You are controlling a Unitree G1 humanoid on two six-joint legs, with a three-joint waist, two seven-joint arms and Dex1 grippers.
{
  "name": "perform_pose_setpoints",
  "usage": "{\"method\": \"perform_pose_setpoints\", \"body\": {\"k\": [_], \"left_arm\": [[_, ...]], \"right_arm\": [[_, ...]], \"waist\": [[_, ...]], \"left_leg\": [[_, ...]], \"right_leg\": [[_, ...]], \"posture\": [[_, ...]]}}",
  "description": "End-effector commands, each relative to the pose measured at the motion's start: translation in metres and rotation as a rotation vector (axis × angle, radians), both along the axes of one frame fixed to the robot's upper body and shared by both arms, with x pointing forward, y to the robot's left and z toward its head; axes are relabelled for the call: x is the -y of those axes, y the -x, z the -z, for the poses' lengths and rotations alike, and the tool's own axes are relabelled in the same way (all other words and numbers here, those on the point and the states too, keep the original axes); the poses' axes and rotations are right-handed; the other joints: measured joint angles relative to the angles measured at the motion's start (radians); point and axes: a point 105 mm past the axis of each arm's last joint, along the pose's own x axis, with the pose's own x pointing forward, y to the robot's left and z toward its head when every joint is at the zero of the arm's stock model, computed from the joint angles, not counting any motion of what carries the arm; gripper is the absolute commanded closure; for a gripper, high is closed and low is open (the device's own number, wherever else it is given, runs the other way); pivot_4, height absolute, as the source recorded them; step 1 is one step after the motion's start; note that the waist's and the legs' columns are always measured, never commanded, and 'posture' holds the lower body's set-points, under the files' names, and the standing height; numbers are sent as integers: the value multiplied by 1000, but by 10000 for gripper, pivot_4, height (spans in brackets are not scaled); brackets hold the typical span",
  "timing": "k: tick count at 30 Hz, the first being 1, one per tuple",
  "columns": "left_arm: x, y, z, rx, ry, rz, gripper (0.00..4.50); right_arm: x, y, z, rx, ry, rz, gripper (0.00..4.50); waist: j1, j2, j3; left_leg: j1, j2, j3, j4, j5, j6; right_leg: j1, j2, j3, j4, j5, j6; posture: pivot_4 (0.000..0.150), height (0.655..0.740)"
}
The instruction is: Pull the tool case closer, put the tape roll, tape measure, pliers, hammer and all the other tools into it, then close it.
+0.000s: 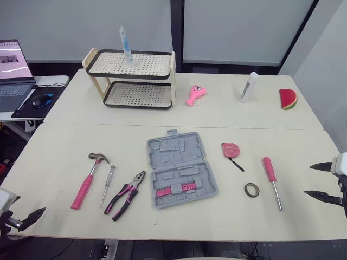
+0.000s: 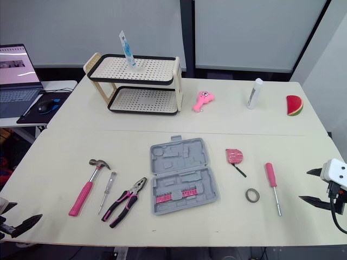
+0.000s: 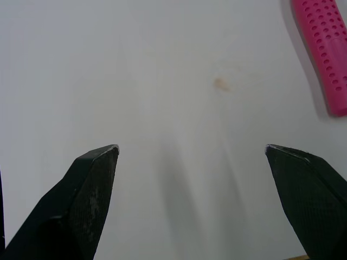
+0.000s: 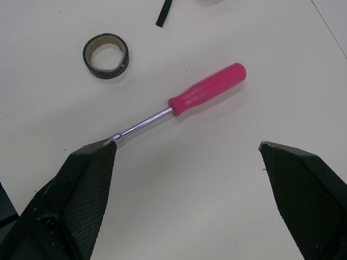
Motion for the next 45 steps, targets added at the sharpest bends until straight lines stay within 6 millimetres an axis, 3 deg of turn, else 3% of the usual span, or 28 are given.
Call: {"method": "perform_pose_setpoints", "body": {"k": [1,27,33,41,45], "left_arm": [[-4,0,-12,38,-11,-11,0],[-9,2,-15,79,39,-18,0],[-22,3,-13,94,-37,-86,0],[-6,-1,-11,118,20,-31,0],[22,-6,-8,97,144,42,0]], "right_arm": [[3,-3,-10,30,20,5,314],[13,-4,-6,66,34,55,314],[17,-3,-3,75,42,71,314],[15,-2,-3,100,21,83,314],[2,-10,-9,139,-34,102,314]], "waist": [[0,0,0],[0,0,0],[0,0,0],[0,0,0],[0,0,0]], "left_leg": [[0,0,0,0,0,0],[0,0,0,0,0,0],[0,0,0,0,0,0],[0,0,0,0,0,0],[0,0,0,0,0,0]], "right_leg": [[0,0,0,0,0,0],[0,0,0,0,0,0],[0,0,0,0,0,0],[0,0,0,0,0,0],[0,0,0,0,0,0]], "posture": [[1500,7350],[1500,7350],[1500,7350],[1500,7350],[1500,7350]]}}
